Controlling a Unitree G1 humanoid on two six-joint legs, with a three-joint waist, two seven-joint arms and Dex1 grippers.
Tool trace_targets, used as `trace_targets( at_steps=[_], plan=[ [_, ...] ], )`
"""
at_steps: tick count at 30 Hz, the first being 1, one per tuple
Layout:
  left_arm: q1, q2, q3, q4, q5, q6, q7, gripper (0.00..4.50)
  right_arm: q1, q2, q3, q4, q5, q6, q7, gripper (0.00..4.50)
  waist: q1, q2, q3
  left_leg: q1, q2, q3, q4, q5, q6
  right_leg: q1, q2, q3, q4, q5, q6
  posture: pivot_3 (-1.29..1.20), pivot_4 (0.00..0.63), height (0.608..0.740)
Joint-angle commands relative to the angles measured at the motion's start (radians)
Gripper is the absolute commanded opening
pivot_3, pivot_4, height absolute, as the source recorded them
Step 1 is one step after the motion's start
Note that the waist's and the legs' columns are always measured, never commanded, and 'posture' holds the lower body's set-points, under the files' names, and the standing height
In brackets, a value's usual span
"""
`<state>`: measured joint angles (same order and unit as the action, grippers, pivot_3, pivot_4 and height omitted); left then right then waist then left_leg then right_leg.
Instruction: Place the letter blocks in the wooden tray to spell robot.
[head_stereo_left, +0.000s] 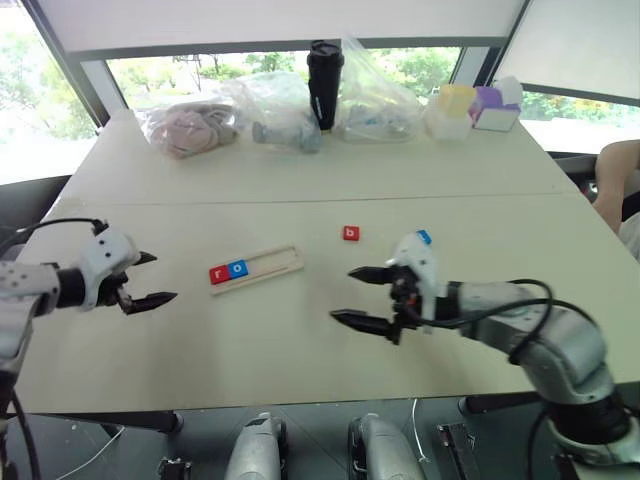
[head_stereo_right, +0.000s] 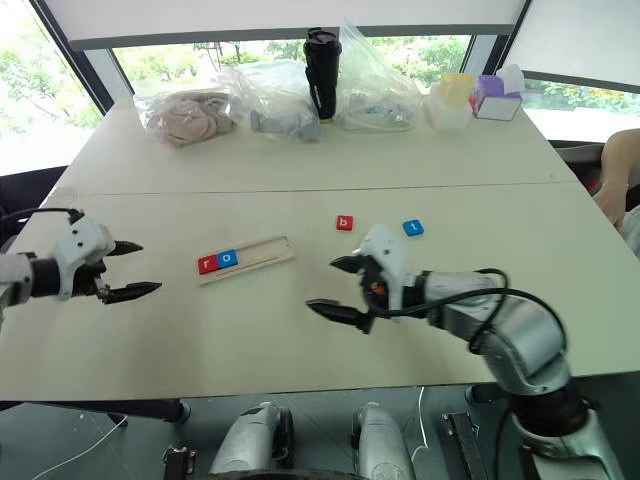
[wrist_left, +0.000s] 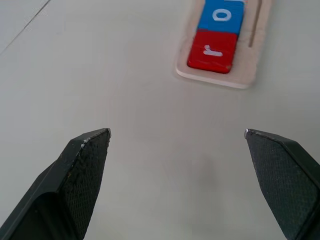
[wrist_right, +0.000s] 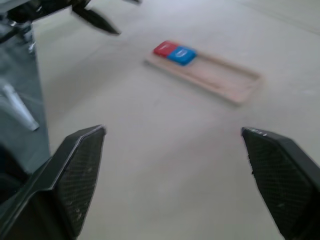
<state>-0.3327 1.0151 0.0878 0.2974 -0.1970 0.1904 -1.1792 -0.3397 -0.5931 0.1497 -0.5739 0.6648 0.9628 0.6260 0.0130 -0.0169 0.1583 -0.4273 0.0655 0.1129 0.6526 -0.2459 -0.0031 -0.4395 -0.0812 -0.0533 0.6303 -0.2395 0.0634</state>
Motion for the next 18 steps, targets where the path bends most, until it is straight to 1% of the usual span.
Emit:
trace_targets(
  at_steps=[1,4,8,12,18],
  plan=[
    [-0.15,-0.019,-0.083,0.18,0.057,-0.07,-0.093,4.5,-0.034,0.058,0.05,-0.011,-0.042,-0.003,-0.065,4.47,-0.001,0.0,0.0,-0.001,0.0,0.001,0.0,0.0,0.0,0.0,0.0,0.0,0.0,0.0,0.0,0.0,0.15,0.74],
    [-0.255,-0.073,-0.129,0.296,0.055,-0.067,-0.165,4.5,-0.027,0.085,0.063,-0.017,-0.058,-0.008,-0.089,4.47,-0.002,0.0,0.0,-0.001,-0.001,0.002,0.002,0.0,0.0,0.001,0.0,0.0,0.0,0.002,0.003,0.0,0.15,0.74],
    [-0.344,-0.15,-0.162,0.41,0.072,-0.095,-0.202,4.5,-0.003,0.091,0.055,-0.029,-0.073,-0.013,-0.113,4.47,-0.002,0.0,0.0,-0.001,-0.001,0.0,0.007,0.0,0.0,0.004,0.0,-0.002,0.001,0.002,0.004,0.0,0.15,0.74],
    [-0.358,-0.205,-0.2,0.439,0.1,-0.143,-0.227,4.5,0.028,0.079,0.032,-0.038,-0.087,-0.017,-0.13,4.47,-0.005,-0.001,0.0,-0.001,0.0,-0.002,0.01,0.0,0.0,0.006,0.0,-0.003,0.001,0.002,0.003,0.0,0.15,0.74],
    [-0.368,-0.277,-0.241,0.529,0.178,-0.24,-0.158,4.5,0.055,0.079,-0.001,-0.055,-0.094,-0.015,-0.153,4.47,0.0,0.0,-0.001,0.001,0.0,-0.004,0.011,0.0,0.0,0.008,0.0,-0.003,0.002,0.002,0.003,0.0,0.15,0.74]
  ],
)
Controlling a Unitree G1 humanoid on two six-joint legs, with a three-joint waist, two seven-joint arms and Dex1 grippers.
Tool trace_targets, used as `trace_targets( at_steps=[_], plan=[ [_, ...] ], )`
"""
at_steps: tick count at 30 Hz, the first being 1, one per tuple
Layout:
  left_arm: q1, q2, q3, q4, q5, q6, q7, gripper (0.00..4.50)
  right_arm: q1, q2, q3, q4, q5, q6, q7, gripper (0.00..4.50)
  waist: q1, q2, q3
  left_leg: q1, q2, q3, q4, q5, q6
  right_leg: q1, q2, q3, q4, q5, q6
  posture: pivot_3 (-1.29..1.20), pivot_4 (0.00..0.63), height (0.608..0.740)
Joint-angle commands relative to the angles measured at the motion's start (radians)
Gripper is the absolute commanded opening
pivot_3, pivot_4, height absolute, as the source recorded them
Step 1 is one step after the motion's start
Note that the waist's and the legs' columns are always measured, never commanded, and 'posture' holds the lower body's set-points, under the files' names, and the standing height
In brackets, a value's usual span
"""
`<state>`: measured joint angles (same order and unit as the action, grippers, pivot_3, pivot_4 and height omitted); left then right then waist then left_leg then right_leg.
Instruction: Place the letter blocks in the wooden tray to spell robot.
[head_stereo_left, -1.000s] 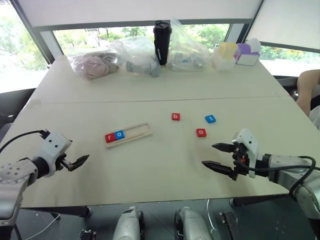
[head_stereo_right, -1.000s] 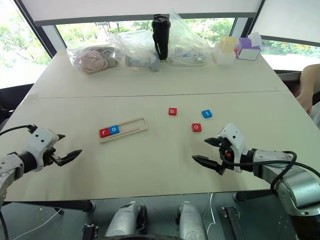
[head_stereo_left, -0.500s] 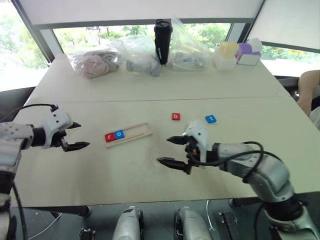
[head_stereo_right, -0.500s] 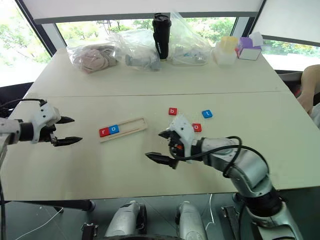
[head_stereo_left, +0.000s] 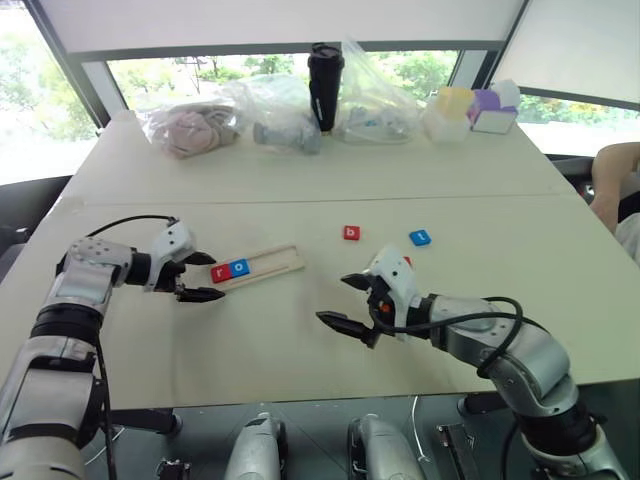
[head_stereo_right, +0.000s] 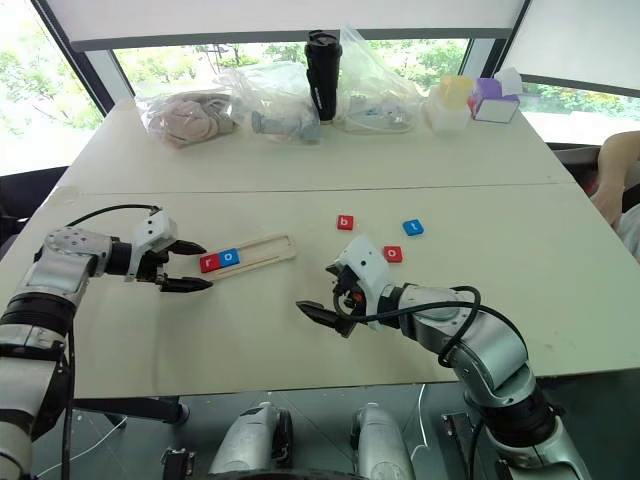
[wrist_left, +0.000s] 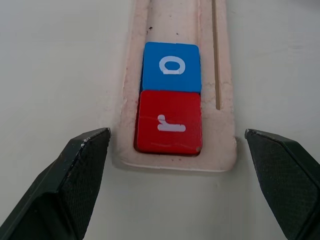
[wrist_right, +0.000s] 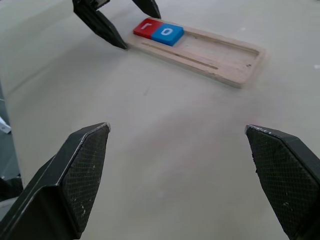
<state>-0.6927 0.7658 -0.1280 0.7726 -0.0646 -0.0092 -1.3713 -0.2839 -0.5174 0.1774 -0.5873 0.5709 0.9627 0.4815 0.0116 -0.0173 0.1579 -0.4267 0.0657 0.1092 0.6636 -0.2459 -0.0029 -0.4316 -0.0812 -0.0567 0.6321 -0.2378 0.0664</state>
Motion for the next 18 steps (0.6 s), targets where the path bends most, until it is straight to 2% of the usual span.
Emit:
trace_targets(
  at_steps=[1,7,10,11,18],
  plan=[
    [-0.012,-0.035,-0.027,0.07,0.051,-0.052,0.041,4.5,0.0,0.003,-0.031,-0.042,-0.001,-0.015,-0.011,4.47,0.003,0.001,-0.001,0.0,0.0,-0.001,0.0,0.0,0.0,0.001,0.0,0.0,0.0,0.0,0.0,0.0,0.15,0.74],
    [-0.015,-0.081,-0.055,0.133,0.092,-0.103,0.067,4.5,-0.004,-0.007,-0.058,-0.034,-0.007,-0.021,-0.017,4.47,0.004,0.006,-0.006,0.002,-0.001,-0.003,0.003,0.0,0.0,0.005,-0.001,-0.001,0.0,0.0,-0.001,0.0,0.15,0.74],
    [0.0,-0.088,-0.064,0.135,0.107,-0.134,0.067,3.64,-0.013,-0.016,-0.085,-0.031,-0.003,-0.023,-0.01,4.5,0.004,0.011,-0.01,0.003,-0.001,-0.004,0.003,0.0,0.0,0.006,-0.002,-0.001,-0.001,0.0,-0.001,0.0,0.15,0.74],
    [0.003,-0.088,-0.063,0.135,0.107,-0.137,0.066,3.18,-0.014,-0.021,-0.098,-0.035,0.006,-0.021,-0.005,4.5,0.004,0.011,-0.011,0.003,-0.001,-0.005,0.003,0.0,0.0,0.006,-0.002,-0.001,-0.001,0.0,-0.001,0.0,0.15,0.74],
    [0.01,-0.086,-0.057,0.144,0.112,-0.17,0.078,3.12,0.012,-0.075,-0.127,-0.071,0.034,-0.007,0.041,4.5,0.004,0.012,-0.012,0.004,-0.001,-0.006,0.003,0.0,0.0,0.006,-0.002,-0.001,0.0,0.0,-0.001,0.0,0.15,0.74]
  ],
)
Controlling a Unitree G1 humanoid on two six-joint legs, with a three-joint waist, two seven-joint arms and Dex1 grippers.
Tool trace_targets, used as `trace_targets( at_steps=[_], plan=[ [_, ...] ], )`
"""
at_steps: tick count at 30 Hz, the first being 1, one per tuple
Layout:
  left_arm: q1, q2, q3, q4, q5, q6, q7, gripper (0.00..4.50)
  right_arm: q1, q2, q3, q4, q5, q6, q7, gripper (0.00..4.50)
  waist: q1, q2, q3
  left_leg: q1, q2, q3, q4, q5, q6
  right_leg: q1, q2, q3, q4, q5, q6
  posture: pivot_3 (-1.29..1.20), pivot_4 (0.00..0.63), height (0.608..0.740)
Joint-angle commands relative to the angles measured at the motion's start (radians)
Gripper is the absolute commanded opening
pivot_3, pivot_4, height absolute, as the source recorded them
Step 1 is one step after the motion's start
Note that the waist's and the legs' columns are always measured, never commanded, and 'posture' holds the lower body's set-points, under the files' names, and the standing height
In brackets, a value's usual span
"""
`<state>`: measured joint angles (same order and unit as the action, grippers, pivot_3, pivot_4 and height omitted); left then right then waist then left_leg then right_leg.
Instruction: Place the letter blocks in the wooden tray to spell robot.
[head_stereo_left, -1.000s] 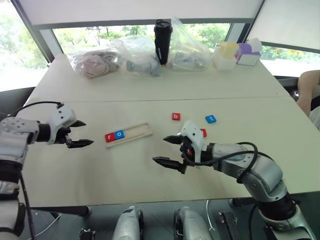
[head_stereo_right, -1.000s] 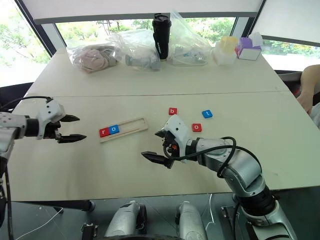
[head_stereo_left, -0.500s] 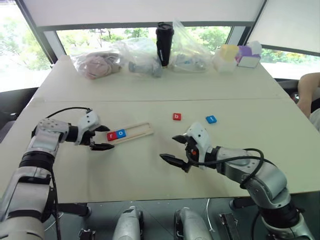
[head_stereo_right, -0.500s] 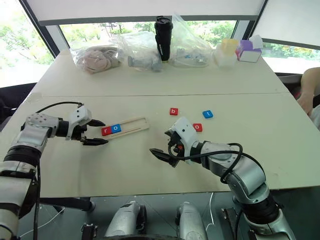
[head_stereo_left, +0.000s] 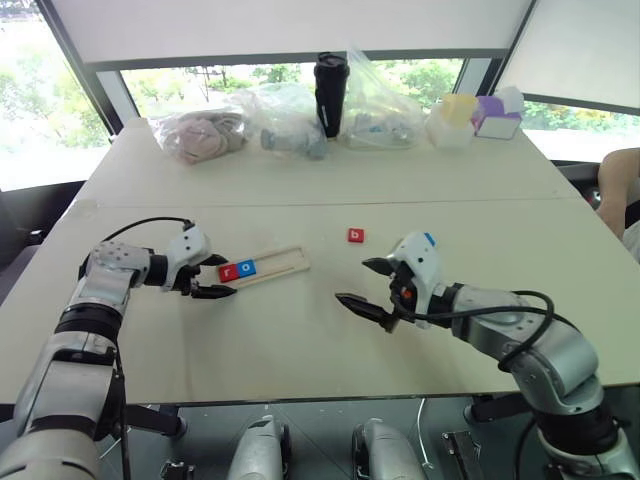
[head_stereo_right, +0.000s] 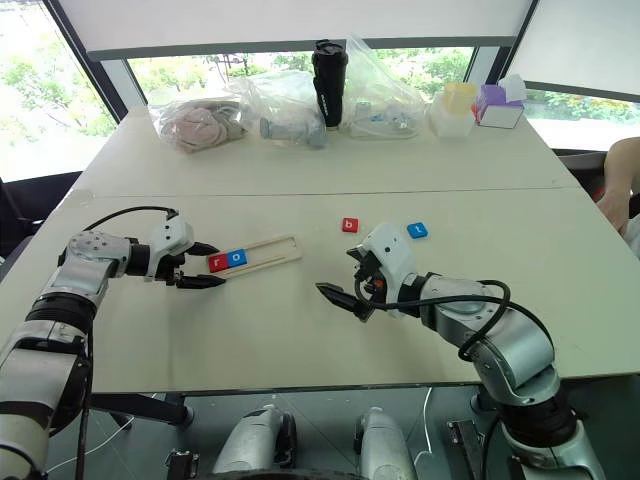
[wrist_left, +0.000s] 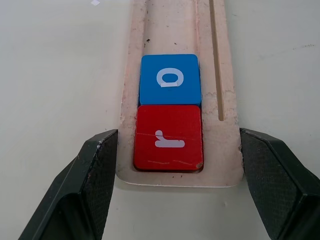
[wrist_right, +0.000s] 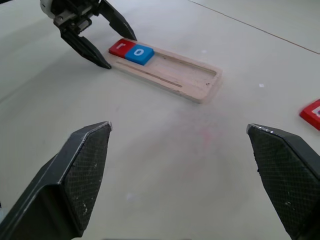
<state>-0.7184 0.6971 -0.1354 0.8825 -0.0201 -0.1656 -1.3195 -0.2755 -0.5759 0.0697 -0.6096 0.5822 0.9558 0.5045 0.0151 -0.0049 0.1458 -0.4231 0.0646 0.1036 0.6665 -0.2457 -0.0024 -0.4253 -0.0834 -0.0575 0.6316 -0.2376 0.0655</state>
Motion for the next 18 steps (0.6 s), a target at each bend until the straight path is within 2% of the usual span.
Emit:
trace_targets(
  at_steps=[1,5,11,18],
  plan=[
    [0.032,-0.019,-0.048,0.034,0.065,-0.022,0.024,3.12,0.009,-0.026,-0.024,-0.054,0.028,0.003,0.026,4.5,0.0,0.0,0.0,0.0,0.0,0.0,0.0,0.0,0.0,0.0,0.0,0.0,0.0,0.0,0.0,0.0,0.15,0.74],
    [0.025,-0.029,-0.041,0.008,0.041,-0.04,-0.012,3.12,0.031,-0.076,-0.051,-0.081,0.054,0.012,0.06,4.5,0.001,0.0,0.0,0.0,0.0,-0.001,0.0,0.0,0.0,0.0,0.0,0.0,0.0,0.0,0.0,0.0,0.15,0.74],
    [0.041,-0.043,-0.076,-0.14,0.016,-0.093,-0.156,3.12,0.098,-0.214,-0.155,-0.132,0.089,0.027,0.116,4.5,-0.002,-0.001,0.001,-0.003,0.0,0.001,0.0,-0.001,0.002,-0.002,-0.004,0.0,-0.002,0.0,0.0,0.0,0.15,0.74],
    [-0.016,-0.082,-0.12,-0.101,0.047,-0.155,-0.188,3.12,0.162,-0.279,-0.22,-0.182,0.104,0.044,0.108,4.5,0.0,-0.002,0.001,-0.004,-0.002,0.0,-0.001,-0.002,0.004,-0.003,-0.003,0.0,-0.003,-0.001,0.001,0.0,0.15,0.74]
  ],
)
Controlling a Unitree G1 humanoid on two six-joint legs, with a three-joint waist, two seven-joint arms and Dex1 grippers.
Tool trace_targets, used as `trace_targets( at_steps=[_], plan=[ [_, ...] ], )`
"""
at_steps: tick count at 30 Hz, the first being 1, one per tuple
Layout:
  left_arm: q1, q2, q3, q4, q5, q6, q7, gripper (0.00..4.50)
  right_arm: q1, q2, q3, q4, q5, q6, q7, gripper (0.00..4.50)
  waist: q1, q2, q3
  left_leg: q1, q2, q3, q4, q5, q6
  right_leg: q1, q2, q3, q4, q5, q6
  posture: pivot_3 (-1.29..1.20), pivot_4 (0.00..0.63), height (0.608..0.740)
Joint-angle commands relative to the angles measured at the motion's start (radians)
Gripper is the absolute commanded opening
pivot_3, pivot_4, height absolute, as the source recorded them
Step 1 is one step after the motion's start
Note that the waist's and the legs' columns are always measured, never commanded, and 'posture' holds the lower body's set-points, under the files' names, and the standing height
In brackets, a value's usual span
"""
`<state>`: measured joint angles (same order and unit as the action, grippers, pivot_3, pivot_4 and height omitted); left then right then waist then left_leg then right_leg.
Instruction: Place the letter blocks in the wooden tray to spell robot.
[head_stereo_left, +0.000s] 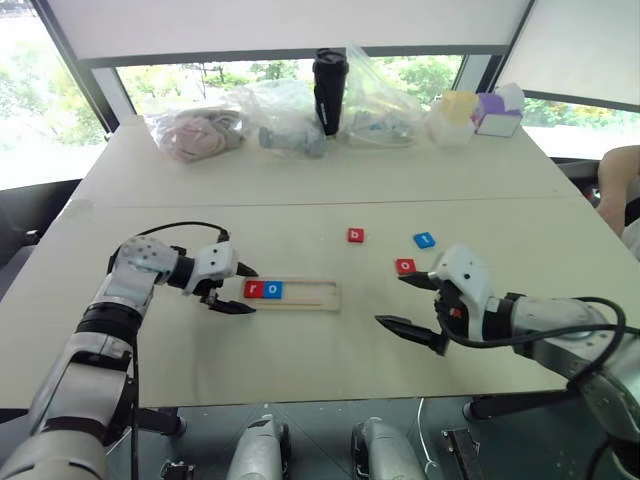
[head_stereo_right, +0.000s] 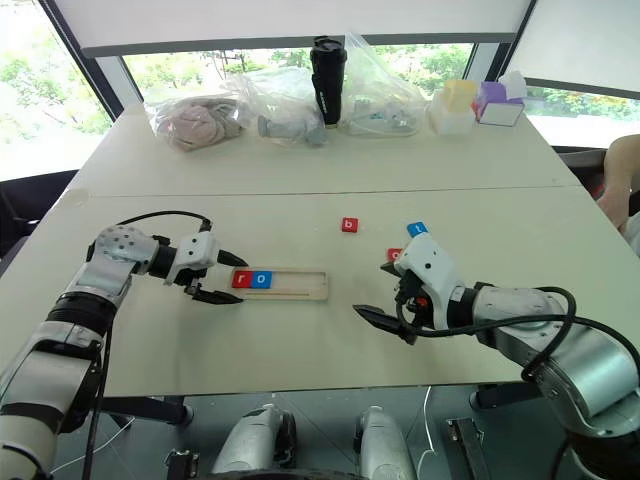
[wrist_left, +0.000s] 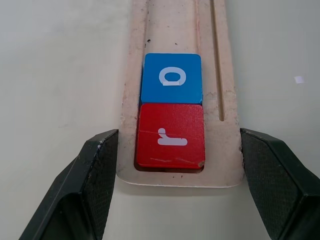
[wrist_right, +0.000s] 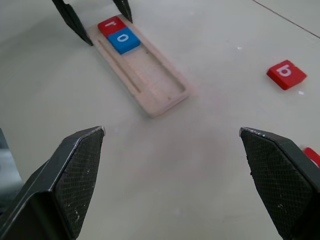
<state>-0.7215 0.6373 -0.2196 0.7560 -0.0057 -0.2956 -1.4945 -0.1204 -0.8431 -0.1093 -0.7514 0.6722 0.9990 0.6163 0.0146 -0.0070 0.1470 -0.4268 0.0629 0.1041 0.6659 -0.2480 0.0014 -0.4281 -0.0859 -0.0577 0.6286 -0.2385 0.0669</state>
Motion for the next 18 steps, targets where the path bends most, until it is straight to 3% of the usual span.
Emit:
trace_targets(
  at_steps=[1,10,18],
  plan=[
    [-0.028,-0.036,-0.042,0.044,0.043,-0.028,0.002,3.12,0.017,-0.011,-0.048,-0.042,0.015,0.001,-0.01,4.5,0.0,0.0,0.0,0.0,0.0,0.0,0.0,0.0,0.0,0.0,0.0,0.0,0.0,0.0,0.0,0.0,0.15,0.74],
    [-0.112,-0.137,-0.054,0.197,0.107,-0.058,0.14,3.12,0.089,0.0,-0.072,-0.062,0.005,-0.005,-0.051,4.5,0.018,0.0,0.0,0.001,-0.001,-0.001,0.001,0.0,0.0,0.002,-0.002,0.0,0.0,0.0,0.0,0.0,0.15,0.74],
    [-0.119,-0.16,-0.056,0.231,0.115,-0.097,0.154,3.12,0.098,0.005,-0.061,-0.048,0.001,-0.021,-0.061,4.5,0.028,-0.001,0.0,0.001,-0.001,-0.002,0.001,0.0,0.0,0.003,-0.001,0.0,0.0,0.0,0.0,0.0,0.15,0.74]
  ],
)
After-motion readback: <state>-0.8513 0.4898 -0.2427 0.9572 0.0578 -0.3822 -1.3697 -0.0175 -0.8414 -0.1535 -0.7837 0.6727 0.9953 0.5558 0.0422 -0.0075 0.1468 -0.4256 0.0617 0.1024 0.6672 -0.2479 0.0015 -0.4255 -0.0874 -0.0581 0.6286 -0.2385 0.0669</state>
